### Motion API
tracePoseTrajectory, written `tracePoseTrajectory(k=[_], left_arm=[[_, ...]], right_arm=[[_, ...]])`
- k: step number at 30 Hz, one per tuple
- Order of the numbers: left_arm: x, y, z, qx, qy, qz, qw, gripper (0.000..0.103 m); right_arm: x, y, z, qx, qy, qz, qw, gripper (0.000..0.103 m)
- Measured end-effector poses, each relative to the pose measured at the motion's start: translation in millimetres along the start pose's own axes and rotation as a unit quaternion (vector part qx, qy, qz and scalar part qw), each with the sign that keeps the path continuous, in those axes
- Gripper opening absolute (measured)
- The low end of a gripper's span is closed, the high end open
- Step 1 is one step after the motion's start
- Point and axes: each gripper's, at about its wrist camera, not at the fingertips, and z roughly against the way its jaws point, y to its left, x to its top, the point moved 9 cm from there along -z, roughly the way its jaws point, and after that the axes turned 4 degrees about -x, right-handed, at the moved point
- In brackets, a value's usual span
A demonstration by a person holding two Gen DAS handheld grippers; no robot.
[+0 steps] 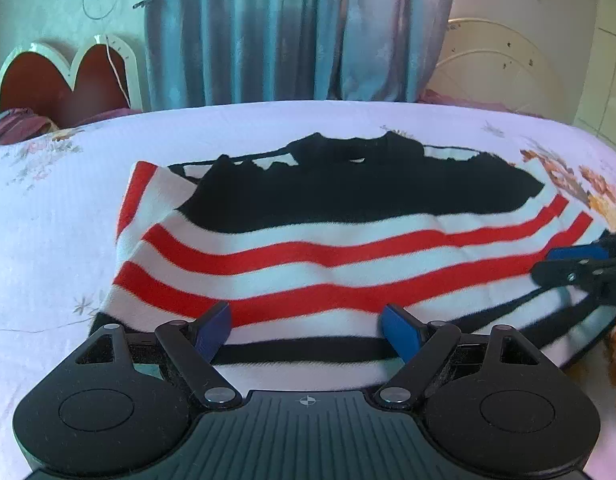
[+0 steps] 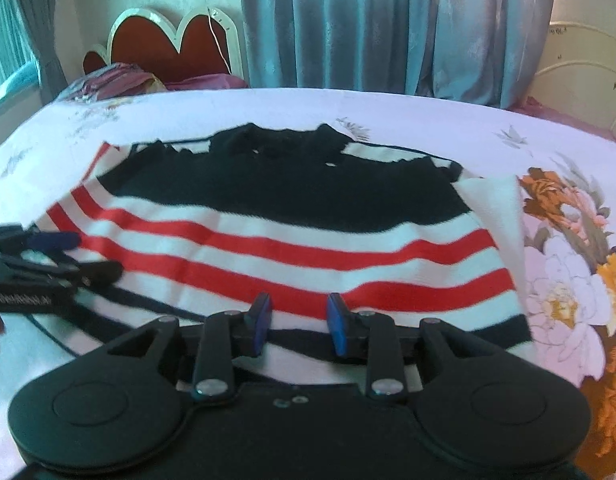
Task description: Fold small clothes
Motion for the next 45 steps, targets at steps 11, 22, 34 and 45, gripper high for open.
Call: tracePoseTrajectory(k=[11, 22, 34, 45], left_arm=[[-14, 14, 16, 0.007, 0.002, -0.017, 0.9998, 0.082], [-17, 12, 20, 0.037, 0.018, -0.014, 0.9991, 0.082], [-15, 9, 22, 0.049, 0.035, -0.017, 0.9981, 0.084], [-20, 9, 39, 0.072, 0.039, 0.028, 0.9963, 0.09]], right_arm=[[-6, -11, 10, -0.01, -0.001, -0.006, 1.0, 0.025], [-33, -36, 17, -0.082, 0.021, 0.008, 0.996, 0.04], [-32, -24, 54, -0.077, 0.022, -0.036, 0.996, 0.042], [6, -6, 46, -0.027, -0.013, -0.028, 0.999, 0.045]])
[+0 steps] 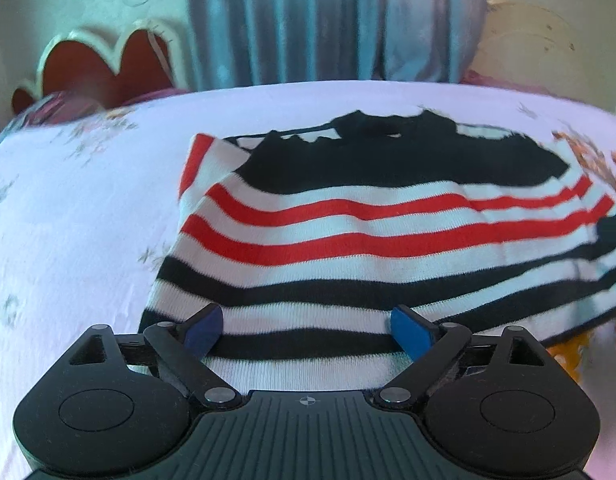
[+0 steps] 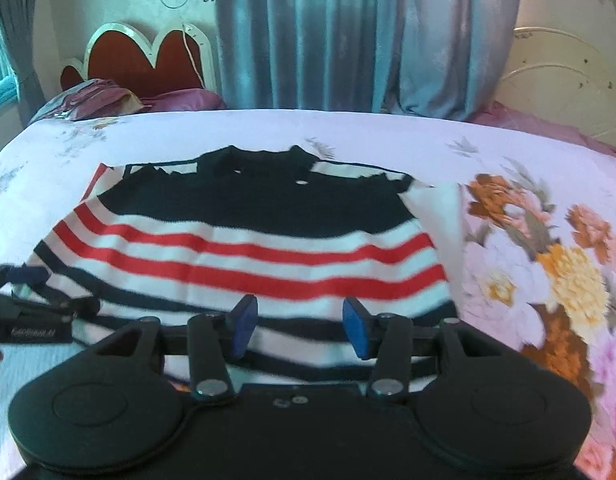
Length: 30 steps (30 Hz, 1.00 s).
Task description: Fold small clothes
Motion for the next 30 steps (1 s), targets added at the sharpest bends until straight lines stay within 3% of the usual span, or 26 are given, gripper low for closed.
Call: tracePoseTrajectory(k=[4, 8, 10, 14, 17, 22, 24, 26, 27, 30], left_arm=[[-10, 6, 14, -0.009, 0.013, 0.066, 0.9977, 0.09], [-27, 12, 22, -0.022, 0.028, 0.139, 0.9897, 0.09], [-36, 16, 20, -0.043, 0.038, 0.194, 0.9792, 0.09], [-49, 28, 13, -0.075, 0.021, 0.309, 0.9478, 0.09], [-46, 33, 6, -0.093, -0.004, 0.347, 0.9333, 0.09], [-37, 52, -8, -0.12, -0.063, 0.41, 0.9019, 0.09], [-32, 56, -13, -0.127, -0.08, 0.414, 0.898, 0.09], [-28, 58, -17, -0.126, -0.093, 0.414, 0.8966, 0.08], [-28, 61, -20, -0.122, -0.097, 0.417, 0.8952, 0.069], [-29, 72, -27, -0.128, -0.105, 0.444, 0.8805, 0.048]], right_arm=[[-2, 9, -21, 0.019, 0.01, 0.027, 0.999, 0.046], [-22, 3, -39, 0.023, 0.041, 0.053, 0.997, 0.046], [-23, -3, -36, 0.041, 0.038, 0.041, 0.998, 0.047], [-14, -7, -24, 0.065, 0.02, 0.023, 0.997, 0.048], [-9, 1, -20, 0.085, 0.011, 0.027, 0.996, 0.048], [1, 14, -27, 0.095, 0.005, 0.031, 0.995, 0.048], [7, 19, -34, 0.094, 0.007, 0.018, 0.995, 0.049], [15, 25, -41, 0.094, 0.003, 0.008, 0.996, 0.048], [19, 29, -45, 0.089, 0.0, 0.009, 0.996, 0.048], [25, 42, -57, 0.075, -0.003, 0.015, 0.997, 0.048]])
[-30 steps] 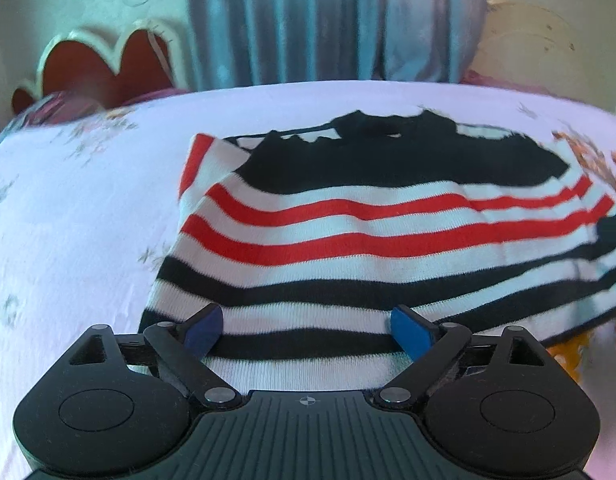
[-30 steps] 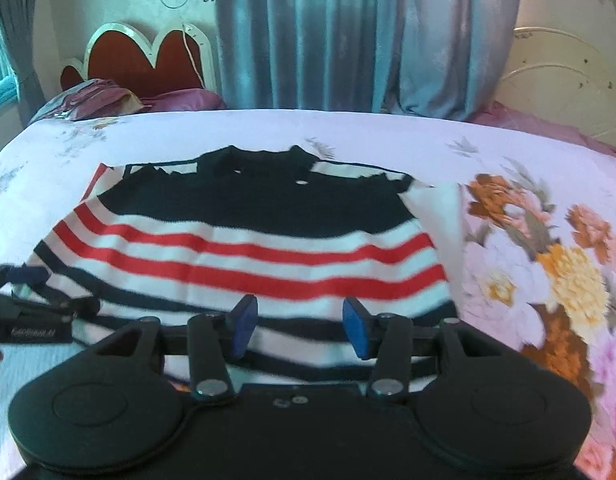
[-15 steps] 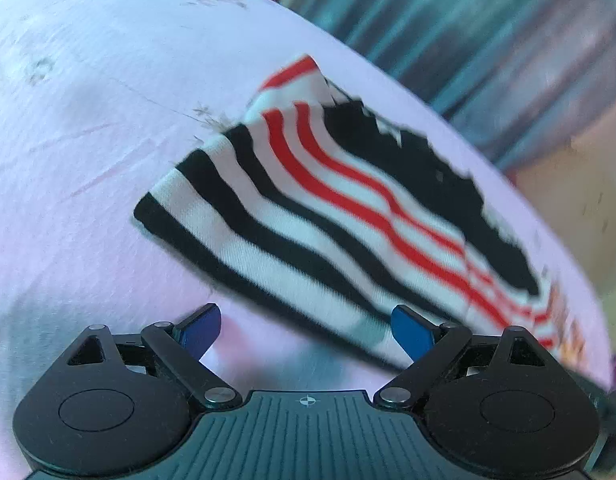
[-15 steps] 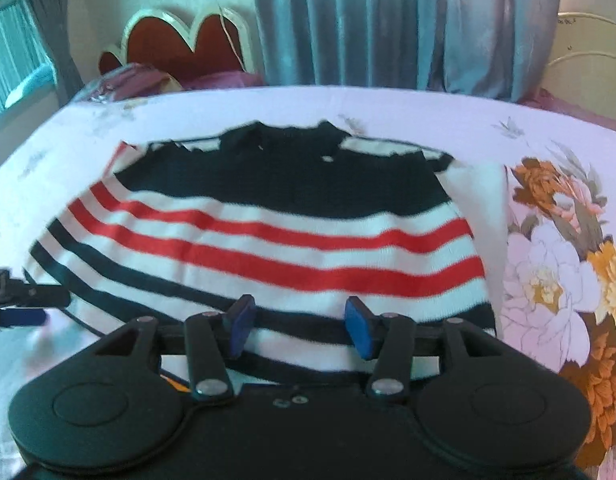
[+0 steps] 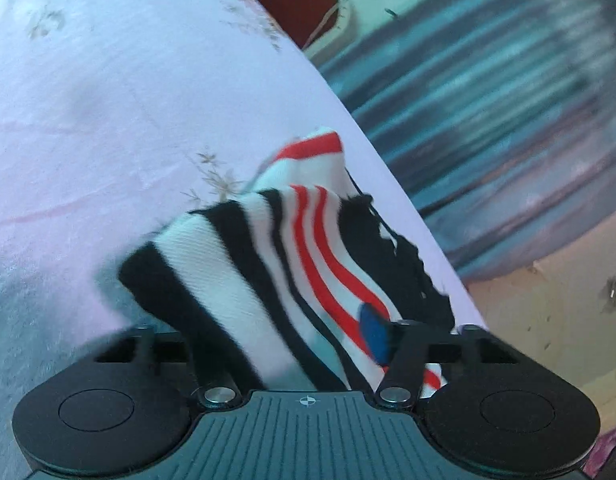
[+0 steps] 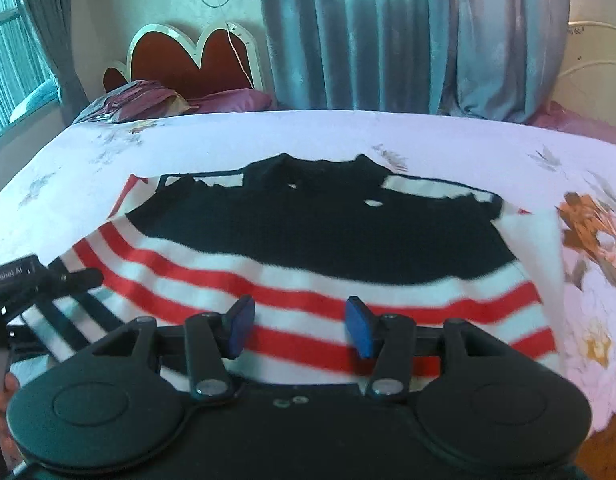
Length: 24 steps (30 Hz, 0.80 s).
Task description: Fold small clothes
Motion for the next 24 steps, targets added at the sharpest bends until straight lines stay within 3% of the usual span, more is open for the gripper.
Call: tracePoseTrajectory(k=[4, 8, 12, 18, 24], left_arm=[[3, 5, -4, -0.001, 0.006, 0.002, 1.0, 0.027], [6, -1, 1, -0.003, 0.005, -0.006, 1.0, 0.016], [12, -44, 10, -0.015, -0.01, -0.104, 0.9945, 0.015], [-3, -144, 10, -0.078, 0.011, -0.259, 0.9626, 0.015], [-70, -222, -12, -0.138, 0.073, -0.355, 0.9218, 0.015]], right_arm=[[-11, 14, -20, -0.015, 0.021, 0.026, 0.999, 0.05], [-15, 20, -21, -0.036, 0.013, 0.057, 0.998, 0.05], [-16, 21, -21, -0.043, 0.01, 0.065, 0.997, 0.05], [-4, 1, -1, -0.006, -0.003, -0.012, 1.0, 0.05], [0, -69, 42, -0.01, -0.018, -0.1, 0.995, 0.051]])
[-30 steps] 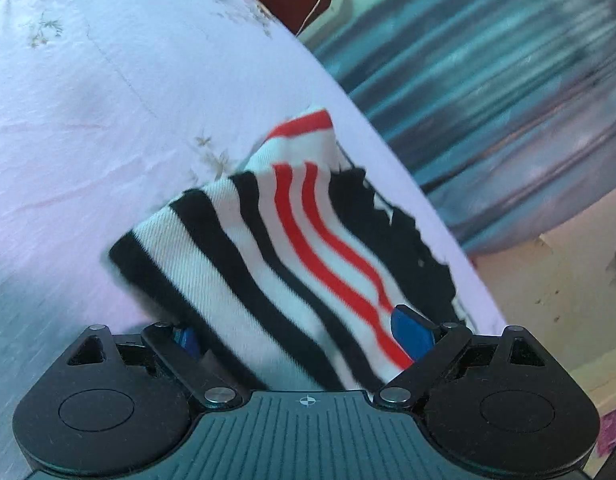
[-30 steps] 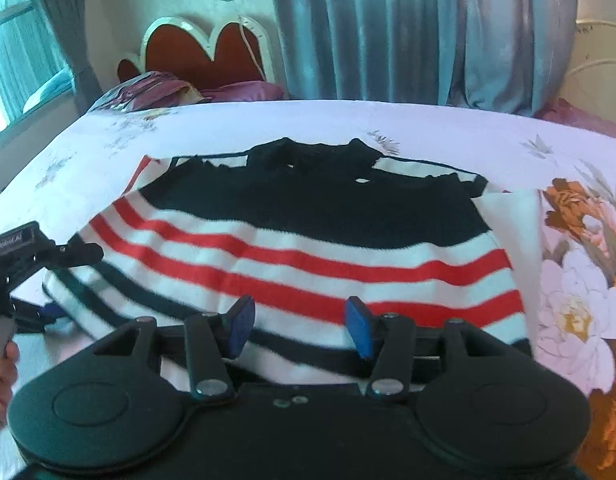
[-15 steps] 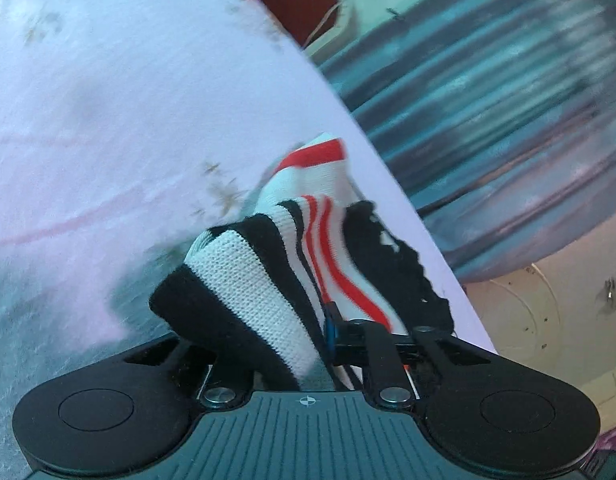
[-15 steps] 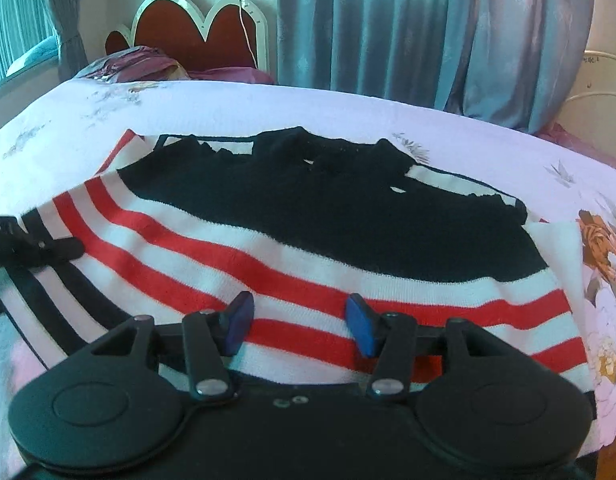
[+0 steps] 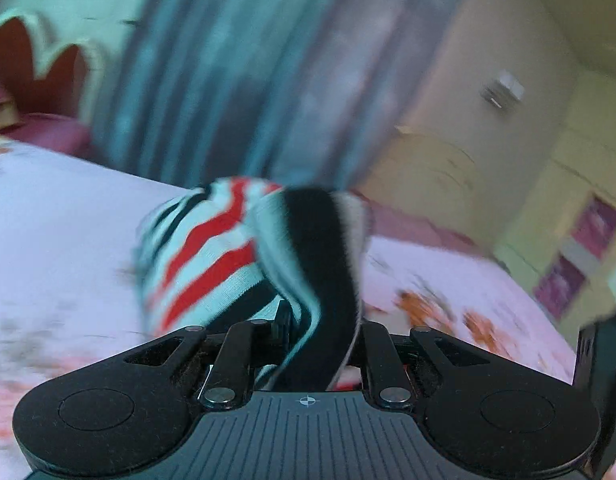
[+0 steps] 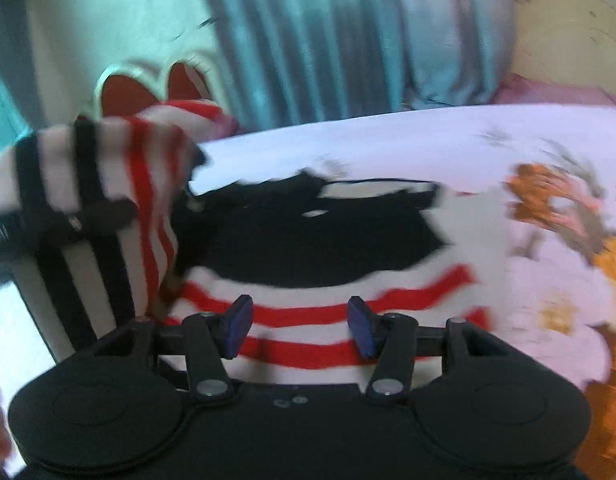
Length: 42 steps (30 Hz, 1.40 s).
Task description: Fold small clothes
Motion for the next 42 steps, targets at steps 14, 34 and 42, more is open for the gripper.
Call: tracePoseTrajectory(k=[14, 34, 42], left_arm=[[-80, -86, -20, -0.027, 0.113, -0.188, 0.9753, 0.079], [-2, 72, 35, 0.091, 0.054, 0.069, 0.992, 0.079], [-10, 37, -13, 0.047, 0.065, 0.053, 0.9954, 0.079]], right_arm=[[11, -87, 45, 0.013, -0.015, -0.119, 0.993, 0.06], [3, -33, -35, 0.109, 0.092, -0.135, 0.981, 0.023], [38, -46, 30, 0.046, -0.031, -0.057, 0.997, 0.022]])
